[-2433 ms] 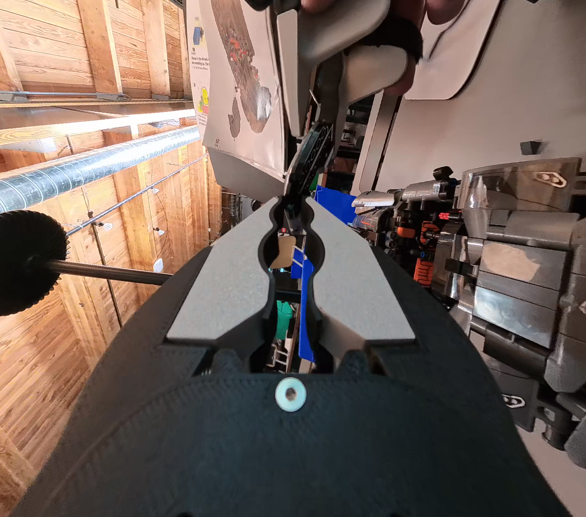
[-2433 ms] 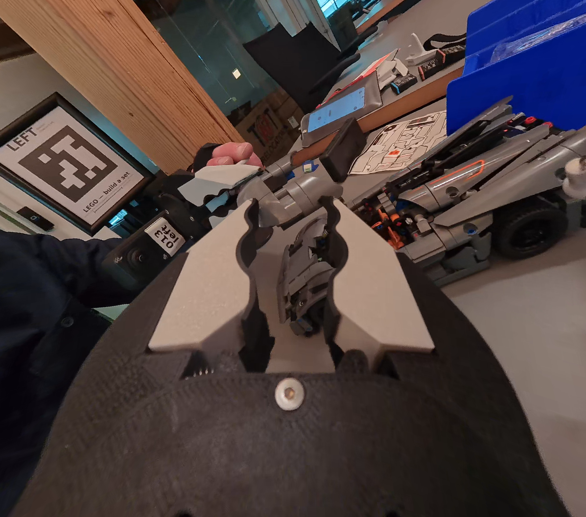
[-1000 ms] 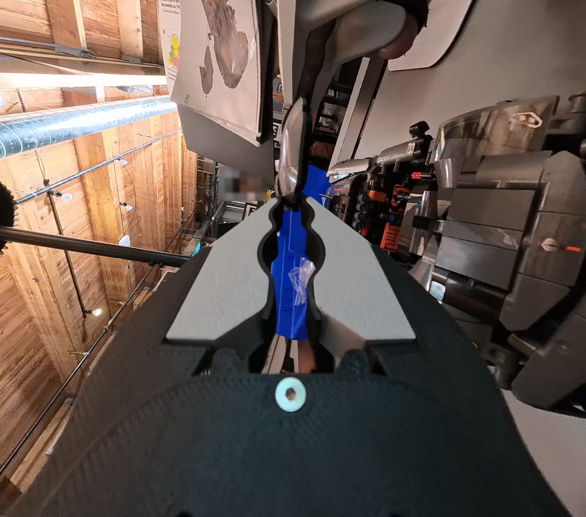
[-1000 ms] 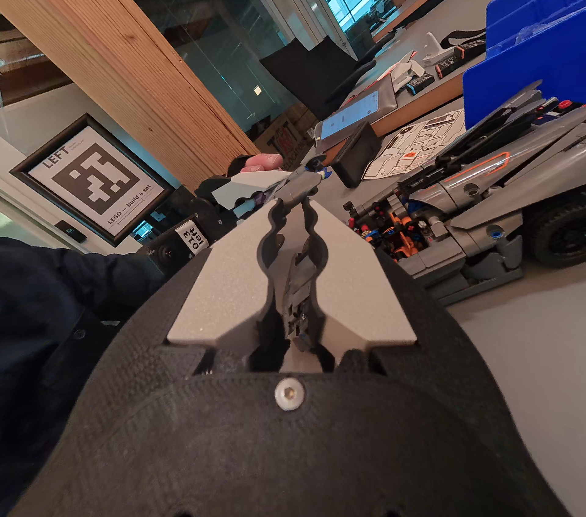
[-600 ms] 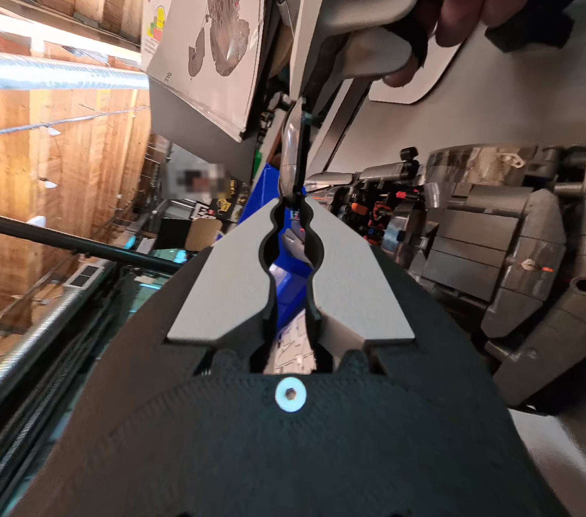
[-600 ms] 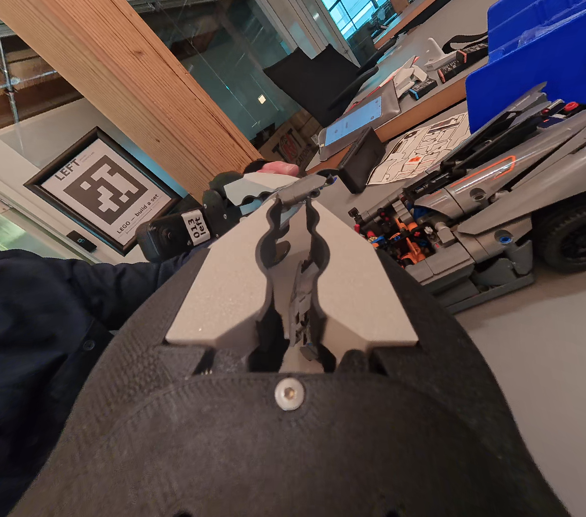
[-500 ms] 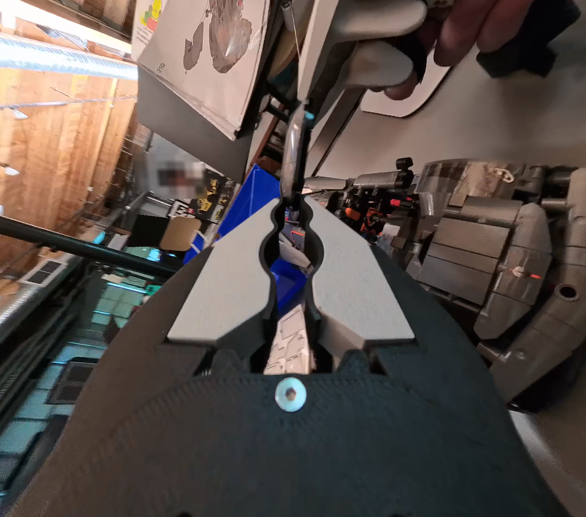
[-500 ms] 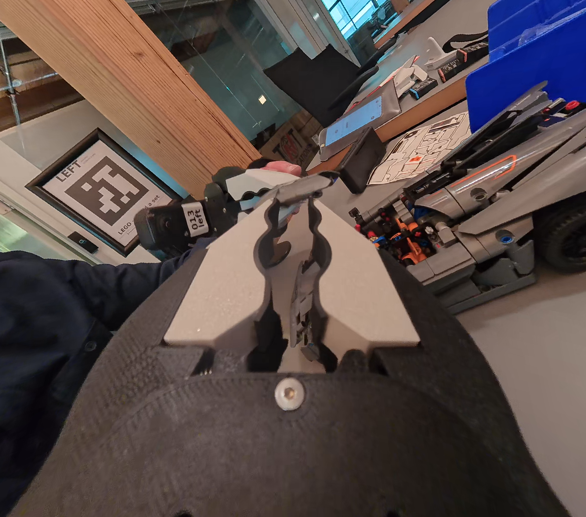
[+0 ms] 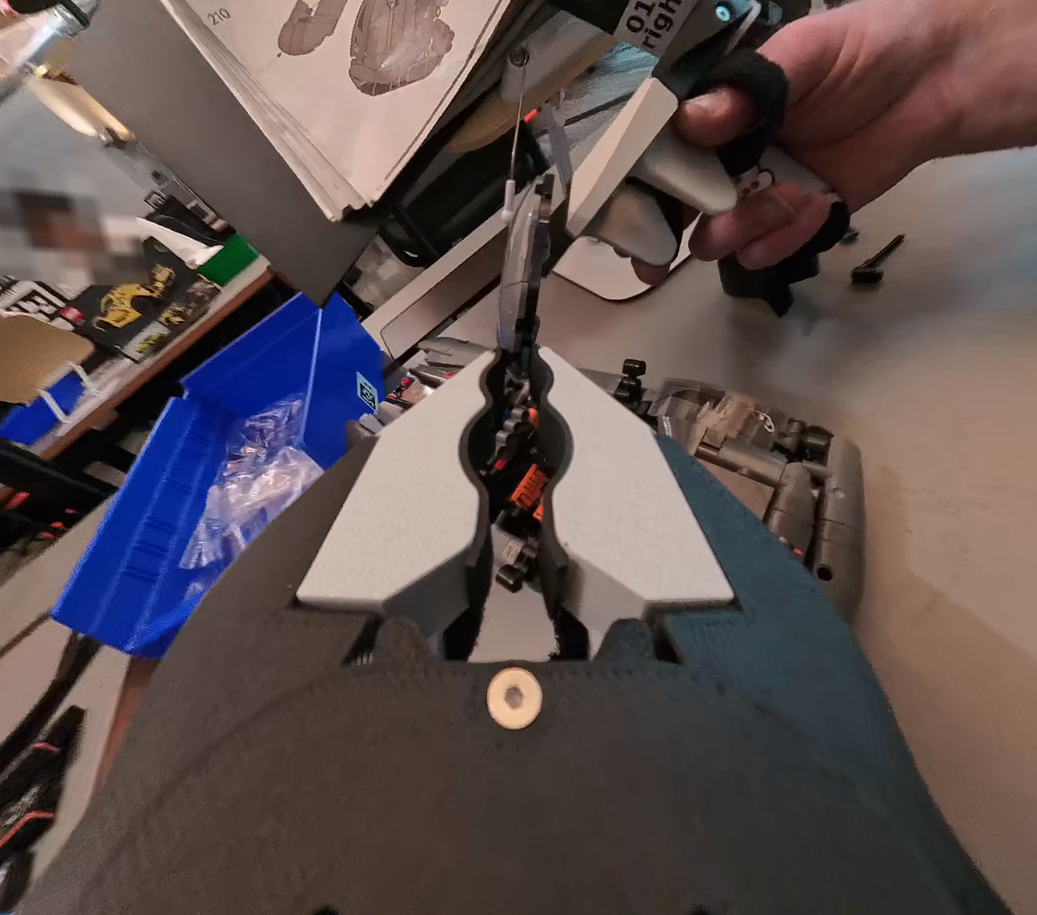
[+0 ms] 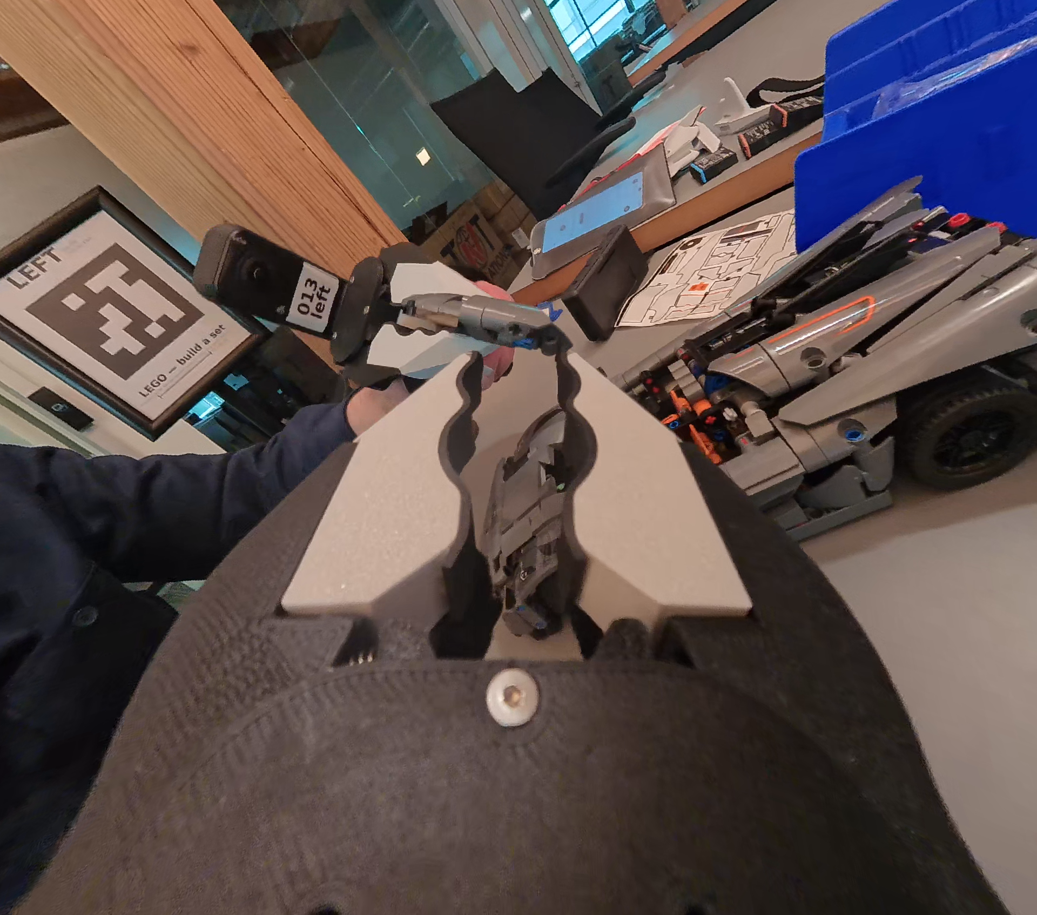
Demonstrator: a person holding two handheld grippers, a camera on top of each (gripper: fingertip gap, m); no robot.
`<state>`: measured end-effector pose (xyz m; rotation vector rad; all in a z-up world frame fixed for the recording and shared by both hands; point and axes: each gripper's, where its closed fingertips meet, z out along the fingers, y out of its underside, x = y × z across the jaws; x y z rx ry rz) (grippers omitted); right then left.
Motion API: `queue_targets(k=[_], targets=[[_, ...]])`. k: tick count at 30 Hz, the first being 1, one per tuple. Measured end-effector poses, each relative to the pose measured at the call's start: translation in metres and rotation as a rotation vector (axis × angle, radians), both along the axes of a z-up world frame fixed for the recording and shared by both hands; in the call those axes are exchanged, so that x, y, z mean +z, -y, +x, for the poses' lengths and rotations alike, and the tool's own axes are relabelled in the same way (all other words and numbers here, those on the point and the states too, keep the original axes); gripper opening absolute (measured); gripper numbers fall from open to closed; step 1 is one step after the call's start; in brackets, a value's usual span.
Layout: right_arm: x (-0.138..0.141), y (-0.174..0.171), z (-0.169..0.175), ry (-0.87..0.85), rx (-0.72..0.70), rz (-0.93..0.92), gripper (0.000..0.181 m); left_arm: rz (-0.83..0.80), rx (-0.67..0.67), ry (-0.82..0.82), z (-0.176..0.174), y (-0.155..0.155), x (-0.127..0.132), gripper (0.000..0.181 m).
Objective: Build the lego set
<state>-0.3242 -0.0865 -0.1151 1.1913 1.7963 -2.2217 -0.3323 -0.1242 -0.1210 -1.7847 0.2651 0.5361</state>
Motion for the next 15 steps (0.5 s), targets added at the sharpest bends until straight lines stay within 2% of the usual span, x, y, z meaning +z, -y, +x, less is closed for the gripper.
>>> queue_targets(k=[15], targets=[[0.0009,-0.0023,-0.0023,-0.053,-0.044,0.065,0.026,0.047,-0.112,0.394,0.0033,0.0011,-0.0010,0.006]])
